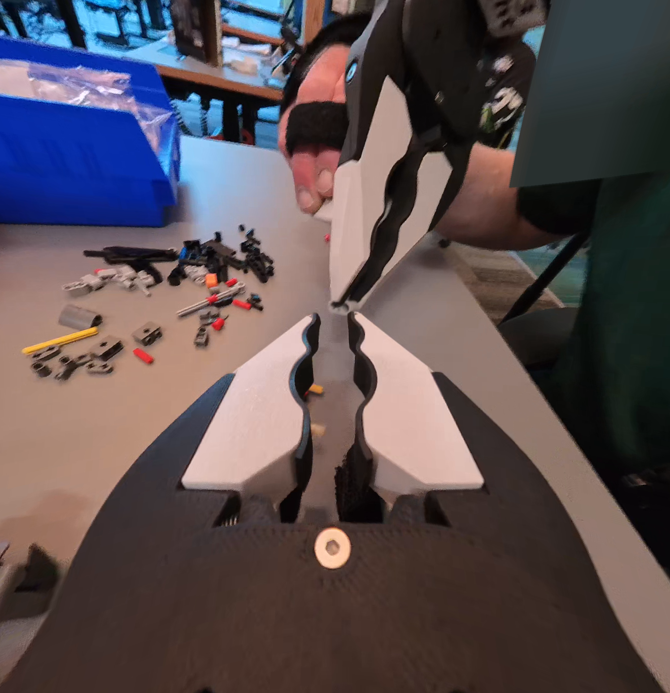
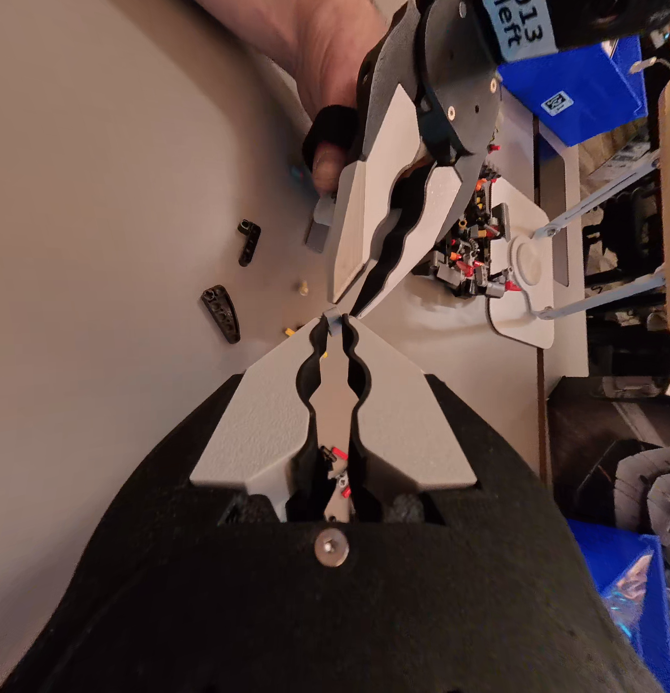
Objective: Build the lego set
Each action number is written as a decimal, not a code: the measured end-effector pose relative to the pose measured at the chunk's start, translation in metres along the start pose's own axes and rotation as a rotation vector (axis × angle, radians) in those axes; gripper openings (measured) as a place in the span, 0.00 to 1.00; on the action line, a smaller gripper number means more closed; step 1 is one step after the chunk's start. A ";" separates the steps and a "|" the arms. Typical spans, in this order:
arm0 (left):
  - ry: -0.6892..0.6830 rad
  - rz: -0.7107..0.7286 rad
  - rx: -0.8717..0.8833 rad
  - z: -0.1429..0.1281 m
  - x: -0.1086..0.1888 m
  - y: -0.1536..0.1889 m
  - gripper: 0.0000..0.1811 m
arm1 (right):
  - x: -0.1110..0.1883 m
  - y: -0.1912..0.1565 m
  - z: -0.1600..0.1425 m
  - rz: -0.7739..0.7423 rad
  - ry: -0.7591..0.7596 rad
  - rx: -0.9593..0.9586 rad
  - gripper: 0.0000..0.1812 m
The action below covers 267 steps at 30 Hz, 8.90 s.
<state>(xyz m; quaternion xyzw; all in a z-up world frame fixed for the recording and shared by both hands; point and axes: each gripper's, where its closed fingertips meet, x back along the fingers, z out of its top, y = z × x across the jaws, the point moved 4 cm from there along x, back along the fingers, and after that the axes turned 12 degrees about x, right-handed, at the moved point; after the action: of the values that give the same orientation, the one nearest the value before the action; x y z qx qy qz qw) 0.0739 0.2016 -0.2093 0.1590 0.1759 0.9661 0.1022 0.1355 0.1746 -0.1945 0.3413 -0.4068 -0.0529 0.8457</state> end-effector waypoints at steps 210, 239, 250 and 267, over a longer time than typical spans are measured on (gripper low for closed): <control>-0.414 0.322 -0.284 -0.046 -0.035 -0.023 0.16 | -0.037 -0.046 -0.039 0.182 -0.041 -0.469 0.03; -0.404 0.336 -0.258 -0.045 -0.035 -0.027 0.12 | -0.039 -0.055 -0.032 -0.090 -0.199 -0.303 0.02; -0.405 0.331 -0.249 -0.044 -0.035 -0.027 0.12 | -0.038 -0.052 -0.036 -0.004 -0.095 -0.292 0.03; -0.403 0.327 -0.223 -0.043 -0.034 -0.029 0.11 | -0.038 -0.056 -0.032 -0.135 -0.240 -0.139 0.02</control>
<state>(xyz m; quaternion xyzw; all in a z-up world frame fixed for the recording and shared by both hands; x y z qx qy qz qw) 0.0950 0.2058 -0.2675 0.3621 0.0164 0.9320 -0.0053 0.1439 0.1634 -0.2680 0.2995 -0.4767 -0.1780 0.8071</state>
